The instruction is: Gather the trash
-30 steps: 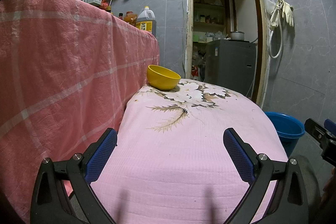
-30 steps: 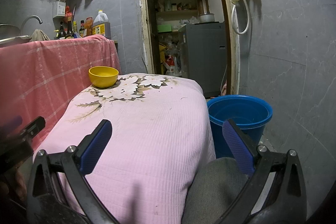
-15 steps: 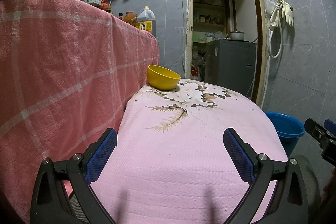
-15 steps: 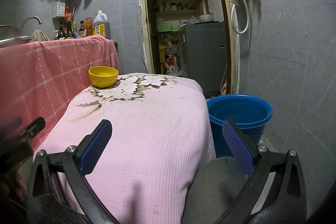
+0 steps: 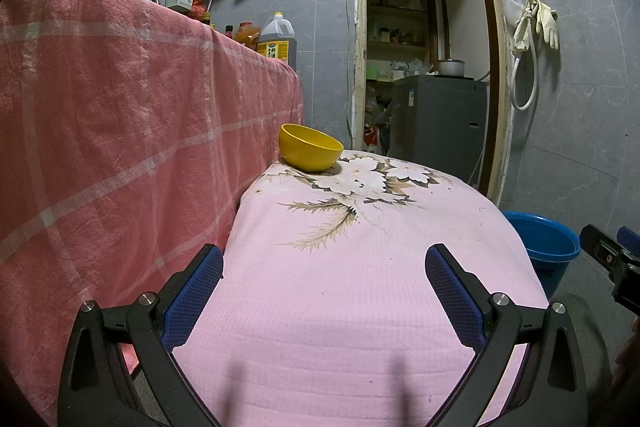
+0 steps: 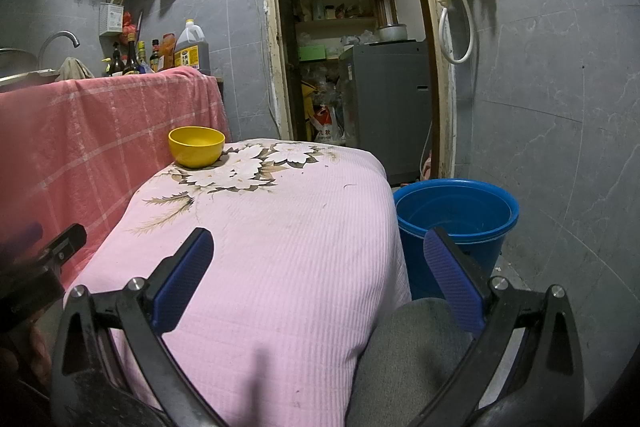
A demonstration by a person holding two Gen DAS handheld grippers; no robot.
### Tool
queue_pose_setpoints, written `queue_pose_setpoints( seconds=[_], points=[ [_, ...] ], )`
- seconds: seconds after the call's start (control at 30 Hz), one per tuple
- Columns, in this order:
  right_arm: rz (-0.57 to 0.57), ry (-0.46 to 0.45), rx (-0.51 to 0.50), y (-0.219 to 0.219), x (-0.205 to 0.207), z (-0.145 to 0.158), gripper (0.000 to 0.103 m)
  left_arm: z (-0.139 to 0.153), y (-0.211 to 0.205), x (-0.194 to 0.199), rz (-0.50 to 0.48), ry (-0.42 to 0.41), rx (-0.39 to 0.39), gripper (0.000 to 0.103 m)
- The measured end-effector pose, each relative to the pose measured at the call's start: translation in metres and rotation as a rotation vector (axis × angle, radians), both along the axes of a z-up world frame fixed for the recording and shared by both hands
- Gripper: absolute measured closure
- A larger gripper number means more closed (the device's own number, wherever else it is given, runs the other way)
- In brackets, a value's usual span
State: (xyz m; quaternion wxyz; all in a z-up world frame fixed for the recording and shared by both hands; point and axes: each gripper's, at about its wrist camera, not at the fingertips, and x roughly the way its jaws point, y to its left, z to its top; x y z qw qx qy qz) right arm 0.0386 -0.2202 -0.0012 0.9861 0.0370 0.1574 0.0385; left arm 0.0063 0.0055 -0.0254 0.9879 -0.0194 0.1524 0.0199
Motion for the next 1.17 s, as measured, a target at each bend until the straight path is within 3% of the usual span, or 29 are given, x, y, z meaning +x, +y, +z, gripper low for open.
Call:
queue_pose_setpoints(
  seconds=[1.17],
  points=[
    [-0.001,0.002,0.002,0.0011,-0.0004,-0.0001,0.0,-0.0049,0.0053,0.0062,-0.028,0.012,0.055,0.004]
  ],
)
